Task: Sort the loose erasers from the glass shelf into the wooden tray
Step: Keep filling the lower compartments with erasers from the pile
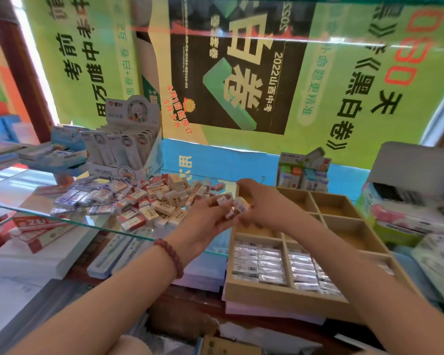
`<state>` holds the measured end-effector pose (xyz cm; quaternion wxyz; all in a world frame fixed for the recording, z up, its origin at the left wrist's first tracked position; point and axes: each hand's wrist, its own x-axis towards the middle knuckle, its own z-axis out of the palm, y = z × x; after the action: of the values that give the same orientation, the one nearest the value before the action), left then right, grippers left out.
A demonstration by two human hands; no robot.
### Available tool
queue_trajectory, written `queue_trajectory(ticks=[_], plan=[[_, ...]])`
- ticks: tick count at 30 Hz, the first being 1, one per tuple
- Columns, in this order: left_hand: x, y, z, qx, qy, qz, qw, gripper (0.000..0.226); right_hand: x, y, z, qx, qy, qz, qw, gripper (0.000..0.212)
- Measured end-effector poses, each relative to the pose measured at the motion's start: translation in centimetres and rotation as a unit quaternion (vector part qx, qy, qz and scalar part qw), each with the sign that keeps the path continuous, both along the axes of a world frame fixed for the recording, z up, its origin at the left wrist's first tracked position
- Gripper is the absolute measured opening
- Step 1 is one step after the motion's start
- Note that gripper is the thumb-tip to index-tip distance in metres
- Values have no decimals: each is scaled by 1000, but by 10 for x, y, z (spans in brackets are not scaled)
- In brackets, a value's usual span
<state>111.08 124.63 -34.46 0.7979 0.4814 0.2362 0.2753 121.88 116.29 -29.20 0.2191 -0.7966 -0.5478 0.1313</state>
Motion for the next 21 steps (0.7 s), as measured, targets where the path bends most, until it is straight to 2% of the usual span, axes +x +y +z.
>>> queue_trajectory(ticks=[2, 4, 7, 11, 13, 16, 18, 21], plan=[[5, -3, 2, -9, -19, 1, 1000, 17, 3, -13, 5, -22, 47, -39, 998, 56], [8, -7, 3, -2, -26, -12, 1000, 22, 4, -20, 10, -28, 51, -61, 996, 48], [14, -12, 7, -50, -33, -33, 998, 20, 2, -25, 17, -21, 45, -63, 997, 44], [18, -13, 7, -43, -54, -109, 992, 33, 3, -33, 23, -1, 188, -61, 980, 54], [17, -13, 6, -47, -70, -131, 988, 44, 5, -41, 22, 15, 209, -61, 976, 57], [16, -15, 5, -46, -79, -147, 985, 30, 5, -52, 14, 34, 169, -55, 984, 50], [16, -17, 7, -11, -54, -149, 987, 27, 5, -56, 7, 42, 66, -38, 996, 45], [15, -19, 9, 37, -23, -146, 988, 45, 10, -57, 4, 32, -72, -31, 996, 47]])
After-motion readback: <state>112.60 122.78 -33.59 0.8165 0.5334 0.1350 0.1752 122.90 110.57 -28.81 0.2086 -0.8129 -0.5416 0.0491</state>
